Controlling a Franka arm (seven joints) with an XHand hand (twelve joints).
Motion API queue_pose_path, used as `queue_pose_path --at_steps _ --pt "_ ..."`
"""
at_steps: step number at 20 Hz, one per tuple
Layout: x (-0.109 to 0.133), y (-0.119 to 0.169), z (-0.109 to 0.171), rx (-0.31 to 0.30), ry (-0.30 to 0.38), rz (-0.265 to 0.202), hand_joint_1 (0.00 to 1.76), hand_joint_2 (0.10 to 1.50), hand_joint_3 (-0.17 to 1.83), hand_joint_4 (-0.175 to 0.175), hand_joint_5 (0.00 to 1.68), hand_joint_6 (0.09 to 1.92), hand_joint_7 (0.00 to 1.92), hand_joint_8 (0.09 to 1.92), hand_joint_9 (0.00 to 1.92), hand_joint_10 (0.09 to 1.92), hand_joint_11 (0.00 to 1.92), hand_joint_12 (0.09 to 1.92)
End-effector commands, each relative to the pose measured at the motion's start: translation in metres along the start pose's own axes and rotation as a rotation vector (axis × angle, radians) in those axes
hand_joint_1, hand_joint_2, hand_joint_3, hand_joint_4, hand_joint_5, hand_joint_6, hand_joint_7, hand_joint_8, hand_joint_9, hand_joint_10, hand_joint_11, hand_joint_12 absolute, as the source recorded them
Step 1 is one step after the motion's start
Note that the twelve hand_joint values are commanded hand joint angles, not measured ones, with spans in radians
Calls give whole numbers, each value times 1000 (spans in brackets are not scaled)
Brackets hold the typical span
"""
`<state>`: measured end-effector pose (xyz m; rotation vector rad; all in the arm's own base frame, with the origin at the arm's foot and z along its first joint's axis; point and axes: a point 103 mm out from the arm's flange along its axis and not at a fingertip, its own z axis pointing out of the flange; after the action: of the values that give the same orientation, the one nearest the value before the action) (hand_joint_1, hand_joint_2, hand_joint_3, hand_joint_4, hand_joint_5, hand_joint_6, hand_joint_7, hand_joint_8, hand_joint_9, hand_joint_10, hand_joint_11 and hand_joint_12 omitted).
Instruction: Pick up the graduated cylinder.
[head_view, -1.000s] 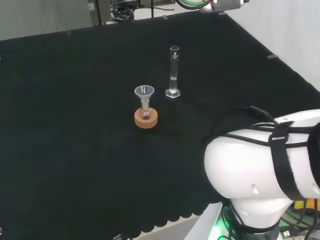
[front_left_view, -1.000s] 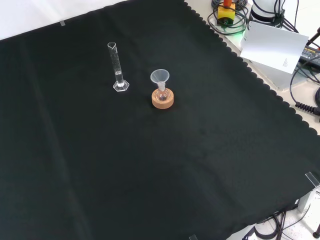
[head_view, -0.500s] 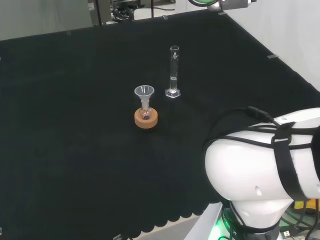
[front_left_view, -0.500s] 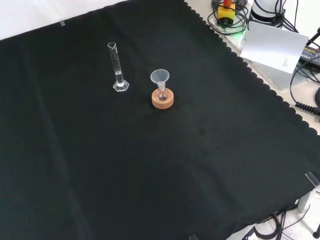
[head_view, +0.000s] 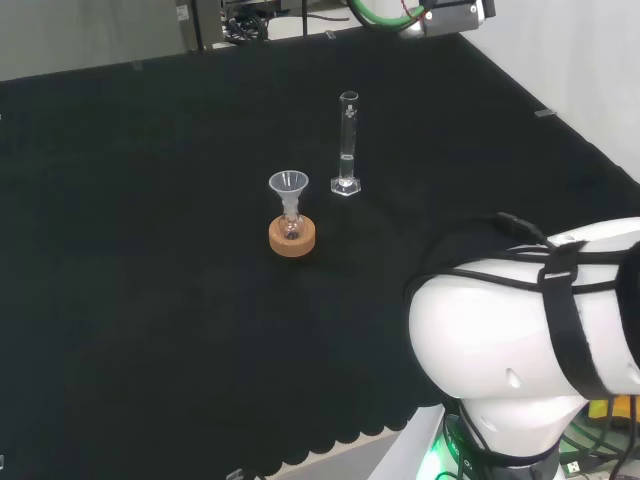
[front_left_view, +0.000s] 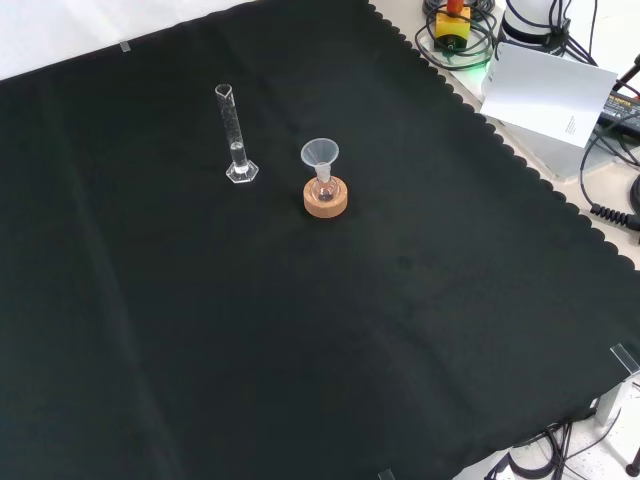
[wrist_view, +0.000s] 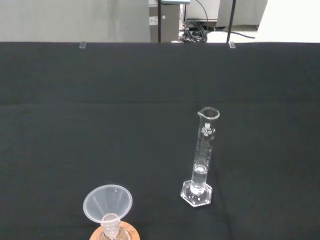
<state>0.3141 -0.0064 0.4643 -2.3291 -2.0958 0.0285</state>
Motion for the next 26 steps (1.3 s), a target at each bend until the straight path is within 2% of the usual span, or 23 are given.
queue_pose_path --at_steps 1,5,7,9,12,16,20,26 --pt "-22 20 39 35 31 55 0 1202 401 16 260 87 60 511 530 87 143 1346" --pt "-35 48 57 37 57 55 0 1202 394 13 257 87 64 509 531 87 145 1346" --pt "-42 67 65 14 71 52 0 1202 391 12 257 87 65 508 531 87 145 1346" --pt "-47 89 75 19 69 36 0 1202 388 10 258 87 70 508 534 87 146 1346" --pt "-52 123 91 22 104 18 0 1202 382 8 261 87 76 509 538 87 147 1346" --pt "-48 158 113 -1 140 -19 0 1201 373 4 268 87 93 513 557 87 149 1348" --pt "-43 177 131 6 172 -50 27 1190 351 1 276 87 114 519 576 87 153 1352" --pt "-38 193 148 7 224 -61 75 1167 323 -1 279 87 128 524 581 87 155 1354"
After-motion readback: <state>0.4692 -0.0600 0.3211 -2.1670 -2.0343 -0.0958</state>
